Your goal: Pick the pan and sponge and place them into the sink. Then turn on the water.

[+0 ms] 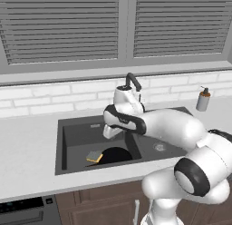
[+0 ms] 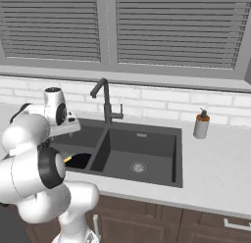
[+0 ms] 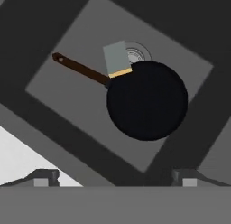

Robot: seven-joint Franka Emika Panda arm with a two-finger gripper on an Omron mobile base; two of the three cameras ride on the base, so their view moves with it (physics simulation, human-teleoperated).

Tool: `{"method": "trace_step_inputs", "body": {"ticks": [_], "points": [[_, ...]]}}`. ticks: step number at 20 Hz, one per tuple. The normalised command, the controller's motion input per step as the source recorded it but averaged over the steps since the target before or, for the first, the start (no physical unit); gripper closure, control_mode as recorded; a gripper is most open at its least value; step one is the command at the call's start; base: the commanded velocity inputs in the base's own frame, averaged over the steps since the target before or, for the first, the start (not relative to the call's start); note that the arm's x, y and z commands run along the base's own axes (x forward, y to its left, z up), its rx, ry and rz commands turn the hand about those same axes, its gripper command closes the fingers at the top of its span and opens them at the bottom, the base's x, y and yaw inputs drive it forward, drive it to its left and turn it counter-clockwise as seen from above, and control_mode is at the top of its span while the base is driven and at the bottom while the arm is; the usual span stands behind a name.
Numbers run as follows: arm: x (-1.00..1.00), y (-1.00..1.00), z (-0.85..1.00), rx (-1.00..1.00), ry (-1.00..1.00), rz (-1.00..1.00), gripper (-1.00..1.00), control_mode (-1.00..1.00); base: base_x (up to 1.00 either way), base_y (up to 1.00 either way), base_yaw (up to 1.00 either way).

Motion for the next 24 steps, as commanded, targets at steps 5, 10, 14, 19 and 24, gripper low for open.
{"method": "trace_step_inputs", "body": {"ticks": [5,10,14,19,24], "points": [[-0.66,-0.36,1.00,0.01,-0.09,-0.15,-1.00,-1.00,0.00,0.00,0.00],[-0.15,-0.42,0.65,-0.01,-0.10,-0.21,-1.00,-1.00,0.00,0.00,0.00],[0.02,-0.85,0.38,0.15,-0.01,-0.21,-1.00,-1.00,0.00,0.00,0.00],[0.03,-1.00,0.18,0.35,0.00,-0.16,-1.00,-1.00,0.00,0.00,0.00],[0.23,-1.00,0.00,0.40,0.00,-0.10,-1.00,-1.00,0.00,0.00,0.00]]}}
